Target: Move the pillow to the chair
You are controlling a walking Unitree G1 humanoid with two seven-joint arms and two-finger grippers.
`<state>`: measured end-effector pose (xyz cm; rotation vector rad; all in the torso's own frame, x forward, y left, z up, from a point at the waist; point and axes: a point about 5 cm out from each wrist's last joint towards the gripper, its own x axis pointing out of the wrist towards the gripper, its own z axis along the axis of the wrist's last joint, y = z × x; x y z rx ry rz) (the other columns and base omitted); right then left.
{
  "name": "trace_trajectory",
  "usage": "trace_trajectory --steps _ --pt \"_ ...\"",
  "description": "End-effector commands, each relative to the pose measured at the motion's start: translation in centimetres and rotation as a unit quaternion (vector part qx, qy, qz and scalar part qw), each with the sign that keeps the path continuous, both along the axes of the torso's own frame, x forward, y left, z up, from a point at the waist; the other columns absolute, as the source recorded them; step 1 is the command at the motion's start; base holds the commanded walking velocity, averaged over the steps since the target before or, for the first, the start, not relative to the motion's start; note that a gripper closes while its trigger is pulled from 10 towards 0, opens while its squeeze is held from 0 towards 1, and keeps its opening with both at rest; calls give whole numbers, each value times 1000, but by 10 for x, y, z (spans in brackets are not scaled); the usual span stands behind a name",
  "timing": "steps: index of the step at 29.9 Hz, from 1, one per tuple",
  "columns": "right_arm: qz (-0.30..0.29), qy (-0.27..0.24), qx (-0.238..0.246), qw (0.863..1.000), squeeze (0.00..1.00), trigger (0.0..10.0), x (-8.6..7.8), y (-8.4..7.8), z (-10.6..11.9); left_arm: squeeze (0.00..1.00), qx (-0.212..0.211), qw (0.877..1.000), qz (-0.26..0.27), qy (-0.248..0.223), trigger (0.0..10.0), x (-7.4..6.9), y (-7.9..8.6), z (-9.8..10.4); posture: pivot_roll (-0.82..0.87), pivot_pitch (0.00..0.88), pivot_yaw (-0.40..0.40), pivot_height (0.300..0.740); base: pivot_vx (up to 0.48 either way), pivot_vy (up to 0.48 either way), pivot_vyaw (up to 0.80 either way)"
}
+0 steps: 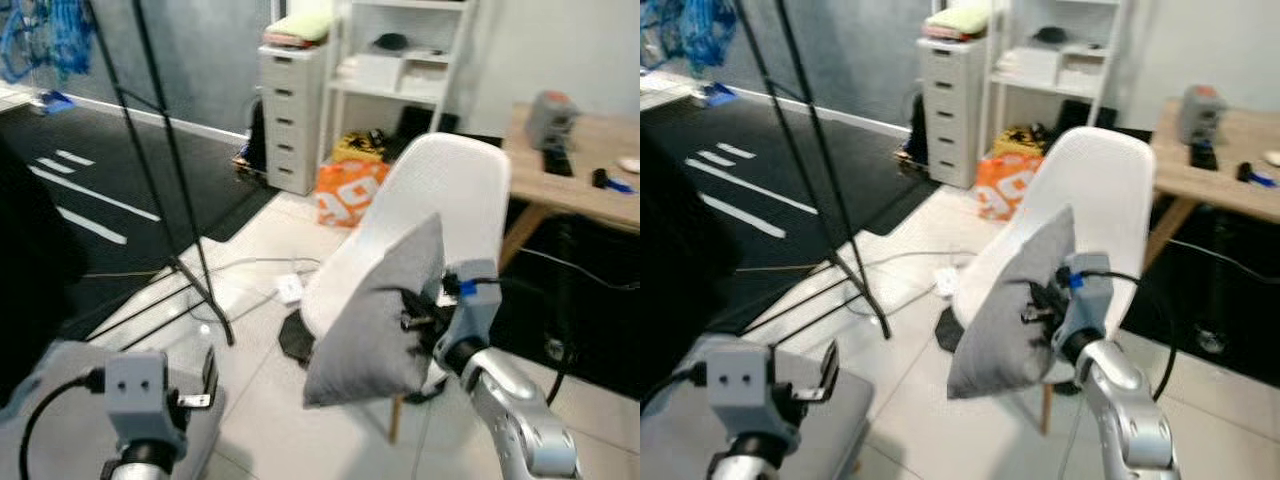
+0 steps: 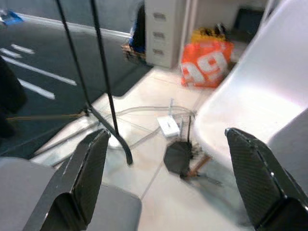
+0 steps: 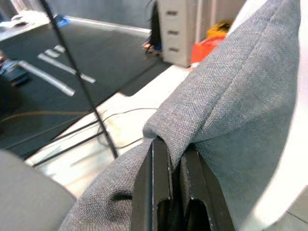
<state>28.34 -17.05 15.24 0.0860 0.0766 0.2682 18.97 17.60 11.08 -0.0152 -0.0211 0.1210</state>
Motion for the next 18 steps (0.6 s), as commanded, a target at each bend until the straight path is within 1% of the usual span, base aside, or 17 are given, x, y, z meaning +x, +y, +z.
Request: trace_trajectory --steps 1,7,16,17,18 --pt "4 -32 3 999 0 10000 -1 4 15 0 3 1000 -4 2 10000 -1 2 4 -222 71 18 740 0 0 -694" --pt "-3 -28 4 1000 0 10000 -4 4 16 0 1 1000 -7 8 10000 1 0 8 -223 73 22 740 0 0 -690" --pt "-4 -26 5 1000 0 10000 -4 4 16 0 1 1000 -8 9 10000 1 -1 9 -223 73 22 740 0 0 -693" --pt "7 -31 22 999 0 10000 1 4 21 0 1 1000 -20 5 10000 4 -3 12 -222 69 24 740 0 0 0" --pt "7 -31 22 999 0 10000 1 4 21 0 1 1000 -20 5 10000 4 -3 12 -222 69 24 740 0 0 0"
